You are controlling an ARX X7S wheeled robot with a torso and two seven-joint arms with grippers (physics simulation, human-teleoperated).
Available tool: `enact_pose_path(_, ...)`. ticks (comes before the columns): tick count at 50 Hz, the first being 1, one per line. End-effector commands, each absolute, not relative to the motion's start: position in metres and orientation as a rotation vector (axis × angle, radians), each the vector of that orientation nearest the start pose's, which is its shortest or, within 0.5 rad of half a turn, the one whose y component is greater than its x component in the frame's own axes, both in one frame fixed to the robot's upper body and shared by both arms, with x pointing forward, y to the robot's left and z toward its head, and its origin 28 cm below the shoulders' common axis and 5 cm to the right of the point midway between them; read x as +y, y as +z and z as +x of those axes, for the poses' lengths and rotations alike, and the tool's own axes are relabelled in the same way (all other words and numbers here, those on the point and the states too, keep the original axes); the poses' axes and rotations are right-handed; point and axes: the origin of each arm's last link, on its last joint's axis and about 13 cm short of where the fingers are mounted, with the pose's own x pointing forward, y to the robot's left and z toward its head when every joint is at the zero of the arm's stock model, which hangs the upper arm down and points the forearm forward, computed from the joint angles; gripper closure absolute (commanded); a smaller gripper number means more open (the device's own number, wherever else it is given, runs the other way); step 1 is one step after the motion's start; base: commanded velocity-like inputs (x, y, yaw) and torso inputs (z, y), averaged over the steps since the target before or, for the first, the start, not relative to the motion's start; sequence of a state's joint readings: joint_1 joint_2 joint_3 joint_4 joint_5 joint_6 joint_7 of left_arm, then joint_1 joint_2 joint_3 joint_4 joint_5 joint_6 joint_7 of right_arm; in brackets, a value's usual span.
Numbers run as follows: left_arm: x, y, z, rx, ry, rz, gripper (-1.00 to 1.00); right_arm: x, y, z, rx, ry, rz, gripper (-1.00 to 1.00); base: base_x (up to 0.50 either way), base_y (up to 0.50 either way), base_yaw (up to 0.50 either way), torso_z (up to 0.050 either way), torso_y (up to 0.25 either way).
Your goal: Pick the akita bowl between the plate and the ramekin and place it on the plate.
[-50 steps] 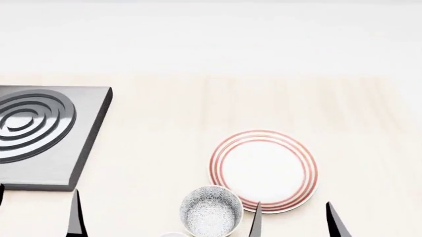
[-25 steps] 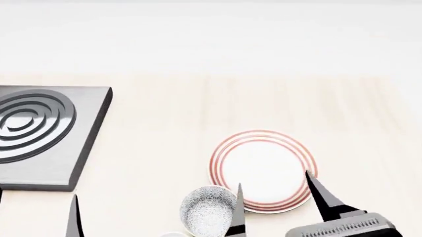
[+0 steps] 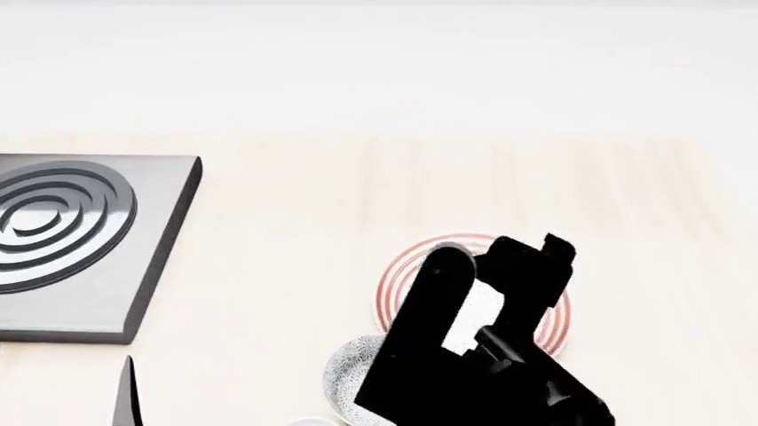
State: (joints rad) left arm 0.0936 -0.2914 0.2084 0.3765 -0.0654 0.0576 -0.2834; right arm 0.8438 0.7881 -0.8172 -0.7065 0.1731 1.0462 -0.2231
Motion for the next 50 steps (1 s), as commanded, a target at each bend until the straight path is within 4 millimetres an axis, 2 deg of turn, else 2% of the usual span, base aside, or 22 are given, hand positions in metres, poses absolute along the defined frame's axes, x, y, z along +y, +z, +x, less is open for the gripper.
enact_pose_path(1,0.218,0.075,0.188,-0.302,0.006,0.088,-1.00,-0.151,0.240,0.268,0.293,0.587,-1.342,-1.00,0.00,0.00,0.00,0.000,0.000)
enact_pose_path(7,0.221,0.073,0.190,-0.302,0.030,0.078,-1.00,-0.143,0.254,0.279,0.348,0.660,-1.615,-1.00,0.00,0.00,0.00,0.000,0.000)
enact_pose_path(10,0.222,0.072,0.191,-0.297,0.033,0.074,-1.00,-0.141,0.257,0.285,0.362,0.654,-1.636,-1.00,0.00,0.00,0.00,0.000,0.000)
enact_pose_path(12,0.222,0.073,0.190,-0.299,0.031,0.072,-1.00,-0.140,0.248,0.285,0.389,0.689,-1.720,-1.00,0.00,0.00,0.00,0.000,0.000)
enact_pose_path(16,0.223,0.071,0.189,-0.298,0.035,0.054,-1.00,-0.133,0.245,0.292,0.375,0.685,-1.725,-1.00,0.00,0.00,0.00,0.000,0.000)
enact_pose_path(23,0.227,0.068,0.189,-0.286,0.044,0.043,-1.00,-0.122,0.233,0.302,0.324,0.707,-1.841,-1.00,0.00,0.00,0.00,0.000,0.000)
enact_pose_path(29,0.228,0.064,0.188,-0.274,0.046,0.035,-1.00,-0.110,0.230,0.311,0.278,0.720,-1.852,-1.00,0.00,0.00,0.00,0.000,0.000)
enact_pose_path(33,0.230,0.064,0.189,-0.273,0.053,0.037,-1.00,-0.109,0.223,0.314,0.274,0.740,-1.875,-1.00,0.00,0.00,0.00,0.000,0.000)
enact_pose_path(41,0.230,0.063,0.190,-0.271,0.058,0.037,-1.00,-0.105,0.223,0.319,0.257,0.745,-1.878,-1.00,0.00,0.00,0.00,0.000,0.000)
enact_pose_path(50,0.230,0.062,0.190,-0.266,0.060,0.037,-1.00,-0.095,0.223,0.318,0.156,0.769,-1.792,-1.00,0.00,0.00,0.00,0.000,0.000)
